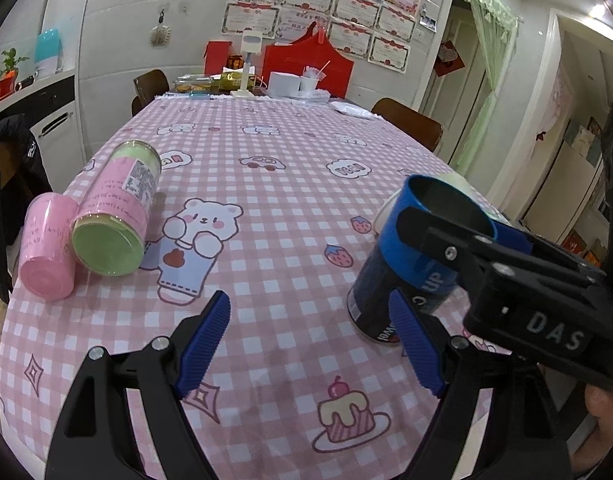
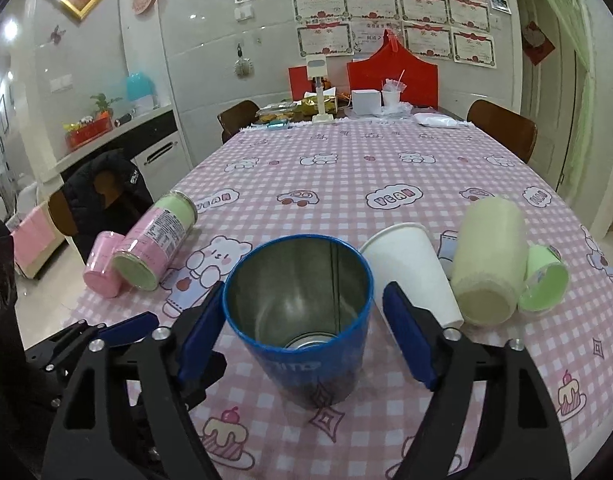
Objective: Flip cup upside down
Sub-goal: 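Lift the can with the right gripper and rotate it open end up, then set the can upright on the tablecloth, open the right gripper, withdraw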
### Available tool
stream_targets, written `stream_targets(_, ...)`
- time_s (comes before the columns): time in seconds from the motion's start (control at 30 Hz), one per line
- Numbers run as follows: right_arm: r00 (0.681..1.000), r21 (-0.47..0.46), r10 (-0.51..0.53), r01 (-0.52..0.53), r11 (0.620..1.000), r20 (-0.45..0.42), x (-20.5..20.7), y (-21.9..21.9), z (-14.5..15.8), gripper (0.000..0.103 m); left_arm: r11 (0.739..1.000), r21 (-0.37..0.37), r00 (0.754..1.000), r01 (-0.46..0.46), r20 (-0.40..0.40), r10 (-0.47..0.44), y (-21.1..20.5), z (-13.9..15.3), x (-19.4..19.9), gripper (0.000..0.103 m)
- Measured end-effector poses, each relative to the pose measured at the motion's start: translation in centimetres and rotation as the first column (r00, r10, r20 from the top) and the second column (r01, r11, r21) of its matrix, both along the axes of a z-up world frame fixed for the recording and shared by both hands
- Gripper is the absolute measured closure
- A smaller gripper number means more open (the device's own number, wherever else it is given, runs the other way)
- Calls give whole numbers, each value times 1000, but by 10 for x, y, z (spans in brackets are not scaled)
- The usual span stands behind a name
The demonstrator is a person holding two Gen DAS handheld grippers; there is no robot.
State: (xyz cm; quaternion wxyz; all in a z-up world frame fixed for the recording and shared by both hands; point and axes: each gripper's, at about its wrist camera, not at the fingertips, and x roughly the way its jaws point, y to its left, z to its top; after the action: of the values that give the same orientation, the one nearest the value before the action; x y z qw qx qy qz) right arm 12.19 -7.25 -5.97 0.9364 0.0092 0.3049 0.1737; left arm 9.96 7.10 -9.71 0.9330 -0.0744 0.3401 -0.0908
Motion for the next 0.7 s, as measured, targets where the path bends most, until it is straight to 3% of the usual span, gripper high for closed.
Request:
stream_targets(0.3, 999, 32, -34, 33, 999, 36, -23, -20, 13, 17, 999, 36, 999, 16, 27, -17, -13, 15, -16, 23)
stream_targets(0.7, 980, 30, -80, 76, 997, 181, -68, -46, 45, 13, 997, 82, 993, -3, 115, -7, -30, 45, -50, 23)
